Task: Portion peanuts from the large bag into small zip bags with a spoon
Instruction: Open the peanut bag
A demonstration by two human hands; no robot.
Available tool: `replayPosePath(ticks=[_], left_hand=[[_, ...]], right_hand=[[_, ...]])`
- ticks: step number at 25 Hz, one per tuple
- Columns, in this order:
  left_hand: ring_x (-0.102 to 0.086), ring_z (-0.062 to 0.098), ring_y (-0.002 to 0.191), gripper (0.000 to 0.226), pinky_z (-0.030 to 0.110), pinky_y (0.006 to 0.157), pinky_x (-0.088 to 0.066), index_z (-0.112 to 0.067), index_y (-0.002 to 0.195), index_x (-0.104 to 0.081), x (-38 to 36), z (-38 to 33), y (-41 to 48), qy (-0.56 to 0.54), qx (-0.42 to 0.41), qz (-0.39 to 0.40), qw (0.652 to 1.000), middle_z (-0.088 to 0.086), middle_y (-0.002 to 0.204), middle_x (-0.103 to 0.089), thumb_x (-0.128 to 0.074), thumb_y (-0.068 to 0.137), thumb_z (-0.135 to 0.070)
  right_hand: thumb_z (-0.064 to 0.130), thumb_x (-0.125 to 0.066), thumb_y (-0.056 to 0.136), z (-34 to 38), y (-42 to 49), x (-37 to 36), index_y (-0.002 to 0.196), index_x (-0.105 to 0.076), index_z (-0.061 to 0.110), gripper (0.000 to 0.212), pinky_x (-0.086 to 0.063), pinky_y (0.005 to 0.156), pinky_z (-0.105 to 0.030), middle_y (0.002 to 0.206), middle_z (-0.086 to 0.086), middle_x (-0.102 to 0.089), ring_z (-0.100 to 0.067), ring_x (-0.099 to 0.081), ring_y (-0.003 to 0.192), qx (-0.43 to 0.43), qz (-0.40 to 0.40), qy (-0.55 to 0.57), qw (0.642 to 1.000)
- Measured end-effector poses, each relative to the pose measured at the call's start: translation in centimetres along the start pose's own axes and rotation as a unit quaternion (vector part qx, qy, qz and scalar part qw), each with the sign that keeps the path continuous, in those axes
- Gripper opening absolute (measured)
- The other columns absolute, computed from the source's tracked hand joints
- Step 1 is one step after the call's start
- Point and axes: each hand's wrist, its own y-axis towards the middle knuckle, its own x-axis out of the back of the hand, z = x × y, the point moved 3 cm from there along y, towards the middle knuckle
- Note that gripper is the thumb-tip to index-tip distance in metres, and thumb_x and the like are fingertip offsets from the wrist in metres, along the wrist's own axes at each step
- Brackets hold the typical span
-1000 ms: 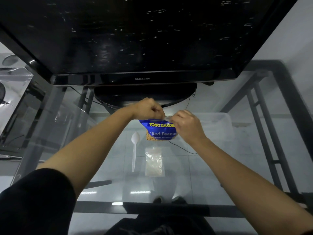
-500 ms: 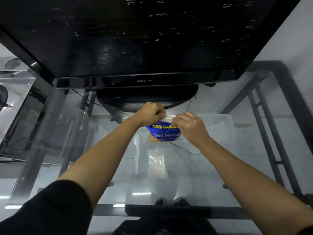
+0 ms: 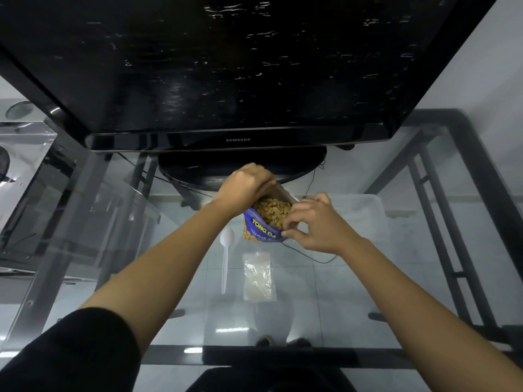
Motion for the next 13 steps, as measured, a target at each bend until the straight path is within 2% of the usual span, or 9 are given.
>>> replayPosePath(ticks=[2,4,6,8,10,12,13], left_hand=[[-0.058,0.027,0.102,0.024,0.037,0.084,-0.051,-0.009,0.097,-0.067,0.9,-0.1,-0.1,-0.056,0.025,0.004,0.998,0.013,0.115,-0.062,-0.054,0.089,-0.028],[-0.048,0.022,0.12,0.018,0.033,0.093,-0.044,-0.013,0.099,-0.068,1.3,0.1,-0.8,-0.102,0.08,0.076,0.989,0.01,0.134,-0.05,-0.061,0.087,-0.024],[-0.051,0.023,0.119,0.031,0.032,0.096,-0.043,-0.013,0.114,-0.065,0.9,0.0,-1.7,-0.089,0.126,0.168,0.974,0.008,0.13,-0.055,-0.064,0.083,-0.02],[-0.05,0.022,0.121,0.055,0.026,0.096,-0.04,-0.011,0.129,-0.053,0.7,0.0,-2.3,-0.108,0.166,0.181,0.964,0.007,0.132,-0.055,-0.071,0.077,-0.02],[-0.045,0.021,0.126,0.07,0.022,0.094,-0.037,-0.01,0.135,-0.045,0.6,-0.1,-2.4,-0.12,0.204,0.195,0.952,0.006,0.139,-0.048,-0.075,0.072,-0.022],[-0.044,0.019,0.125,0.064,0.021,0.092,-0.036,-0.011,0.132,-0.047,0.6,-0.5,-2.7,-0.133,0.199,0.181,0.954,0.005,0.138,-0.047,-0.073,0.075,-0.023],[-0.047,0.016,0.121,0.052,0.021,0.091,-0.037,-0.012,0.126,-0.053,0.9,-0.8,-3.0,-0.148,0.194,0.126,0.962,0.003,0.133,-0.05,-0.07,0.078,-0.024]], right_hand=[[0.042,-0.064,0.079,-0.1,0.3,0.1,0.079,-0.068,0.024,0.018,-0.025,0.087,-0.029,0.103,0.004,-0.061,-0.015,-0.054,0.1,-0.058,-0.042,0.034,0.997],[0.041,-0.062,0.084,-0.6,0.4,0.1,0.095,-0.068,0.02,0.024,-0.033,0.096,-0.033,0.128,-0.004,-0.05,-0.019,-0.045,0.118,-0.154,-0.061,0.069,0.984],[0.039,-0.059,0.087,-0.7,0.4,-0.1,0.115,-0.061,0.016,0.037,-0.041,0.089,-0.027,0.127,-0.005,-0.053,-0.021,-0.049,0.118,-0.19,-0.011,0.097,0.977],[0.038,-0.06,0.086,-0.4,0.6,-0.2,0.13,-0.05,0.013,0.052,-0.037,0.087,-0.02,0.127,-0.004,-0.053,-0.019,-0.05,0.116,-0.176,0.027,0.112,0.978],[0.038,-0.064,0.083,-0.3,0.6,0.1,0.137,-0.039,0.014,0.064,-0.029,0.091,-0.017,0.136,-0.004,-0.043,-0.017,-0.042,0.124,-0.182,0.049,0.125,0.974],[0.038,-0.065,0.083,-0.2,0.5,0.2,0.14,-0.033,0.016,0.069,-0.028,0.092,-0.017,0.143,-0.003,-0.035,-0.017,-0.035,0.129,-0.184,0.063,0.13,0.972],[0.037,-0.064,0.083,-0.2,0.5,0.3,0.141,-0.032,0.018,0.069,-0.028,0.093,-0.018,0.146,-0.002,-0.031,-0.017,-0.033,0.131,-0.185,0.062,0.129,0.972]])
